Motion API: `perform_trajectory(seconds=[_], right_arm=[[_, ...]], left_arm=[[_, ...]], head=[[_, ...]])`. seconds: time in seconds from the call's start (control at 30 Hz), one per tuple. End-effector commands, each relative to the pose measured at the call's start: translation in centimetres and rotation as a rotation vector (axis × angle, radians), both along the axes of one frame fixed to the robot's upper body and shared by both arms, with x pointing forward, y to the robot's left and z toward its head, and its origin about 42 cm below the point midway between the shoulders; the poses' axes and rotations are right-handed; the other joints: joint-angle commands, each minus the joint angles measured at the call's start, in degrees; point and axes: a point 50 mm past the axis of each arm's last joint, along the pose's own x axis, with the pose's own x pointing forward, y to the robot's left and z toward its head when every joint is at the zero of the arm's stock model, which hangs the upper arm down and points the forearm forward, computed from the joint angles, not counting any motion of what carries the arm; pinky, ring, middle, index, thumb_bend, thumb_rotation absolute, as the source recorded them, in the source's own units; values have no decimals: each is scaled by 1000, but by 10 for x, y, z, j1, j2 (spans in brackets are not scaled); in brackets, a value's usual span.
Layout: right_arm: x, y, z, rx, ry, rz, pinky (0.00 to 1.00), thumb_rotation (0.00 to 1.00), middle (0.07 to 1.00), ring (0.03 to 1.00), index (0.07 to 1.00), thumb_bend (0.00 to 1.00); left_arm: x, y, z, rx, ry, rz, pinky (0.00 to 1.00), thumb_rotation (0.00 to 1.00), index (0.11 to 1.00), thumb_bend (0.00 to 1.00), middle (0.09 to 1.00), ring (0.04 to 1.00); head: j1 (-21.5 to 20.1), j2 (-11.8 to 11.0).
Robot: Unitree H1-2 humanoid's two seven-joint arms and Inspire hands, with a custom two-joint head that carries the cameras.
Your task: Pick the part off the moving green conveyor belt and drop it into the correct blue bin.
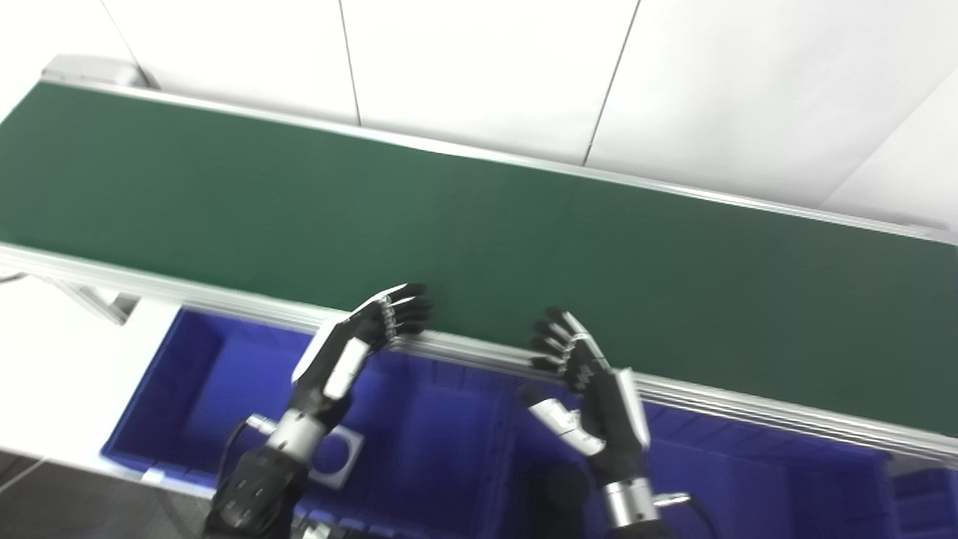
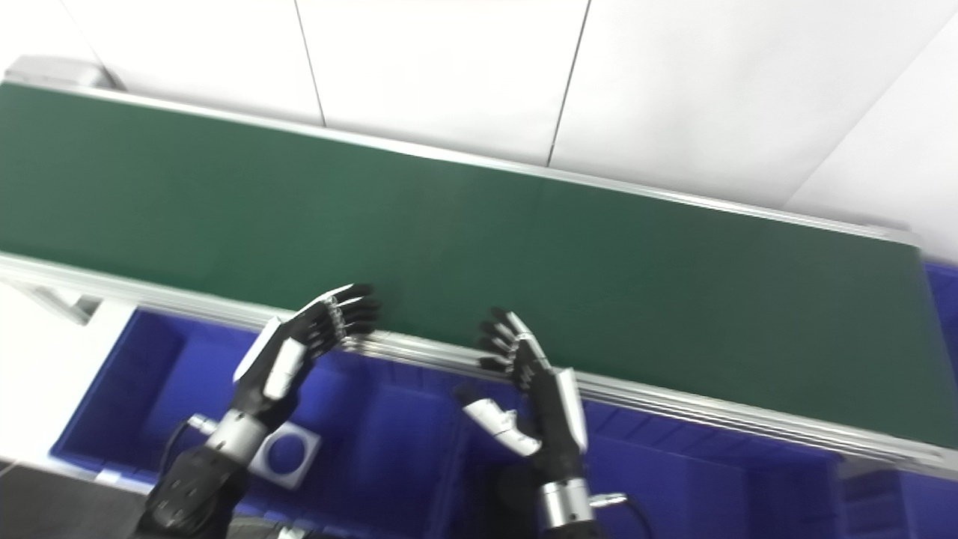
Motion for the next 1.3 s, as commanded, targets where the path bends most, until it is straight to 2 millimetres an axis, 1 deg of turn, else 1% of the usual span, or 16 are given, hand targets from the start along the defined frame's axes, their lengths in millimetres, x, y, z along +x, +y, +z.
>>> perform_trajectory(seconds=[0.0, 0.1, 0.13, 0.17, 0.27, 0.4, 0.53, 0.7, 0.83, 0.97, 1.1, 1.17, 1.27], right_arm=[[6, 10, 9, 34, -82, -7, 700, 541, 832, 788, 892, 646], [7, 13, 7, 40, -79, -12, 698, 541, 830, 786, 886, 660], [8, 15, 6, 42, -76, -13, 698, 542, 829, 786, 885, 663], [8, 16, 5, 44, -75, -13, 700, 543, 831, 788, 884, 668], [10, 20, 3, 49, -68, -11, 708, 539, 836, 794, 883, 678], [13, 24, 1, 44, -64, -4, 715, 527, 839, 797, 883, 675], [15, 26, -1, 29, -73, -3, 720, 557, 842, 802, 889, 678], [15, 30, -1, 37, -74, -5, 718, 542, 838, 798, 887, 671], [13, 30, 1, 20, -89, -23, 713, 558, 832, 796, 880, 648], [7, 29, 6, 9, -123, -64, 706, 522, 815, 787, 854, 592], [-2, 27, 12, 0, -143, -118, 697, 547, 808, 787, 842, 578], [-8, 25, 16, -5, -156, -145, 698, 565, 805, 786, 836, 562], [-15, 19, 22, -13, -167, -179, 694, 579, 802, 780, 830, 532]], left_arm=[[4, 10, 2, 5, -42, 3, 769, 946, 809, 721, 779, 773], [4, 15, -1, 2, -31, 12, 764, 930, 808, 737, 776, 768], [4, 17, -3, 1, -24, 15, 763, 927, 808, 742, 776, 767], [4, 19, -4, 0, -19, 16, 762, 920, 808, 752, 776, 767], [4, 25, -9, -3, -4, 21, 758, 910, 808, 758, 776, 765], [6, 34, -14, -11, 14, 28, 751, 900, 806, 738, 776, 760], [5, 41, -19, -16, 30, 41, 742, 887, 807, 772, 770, 751], [4, 48, -21, -27, 36, 44, 737, 872, 804, 785, 768, 750], [1, 49, -19, -33, 25, 49, 726, 858, 795, 796, 761, 741], [-3, 47, -13, -29, -2, 38, 721, 859, 797, 779, 764, 742], [-8, 43, -5, -19, -30, 20, 725, 867, 803, 774, 769, 748], [-10, 41, -1, -15, -44, 13, 730, 867, 803, 814, 772, 751], [-12, 37, 5, -10, -62, 1, 738, 865, 805, 822, 775, 755]], head=[[-12, -2], [-22, -5], [-34, -8], [-34, -8], [-56, -13], [-66, -12], [-72, -12], [-68, -8], [-51, -3], [-42, 0], [-37, 5], [-32, 8], [-28, 11]])
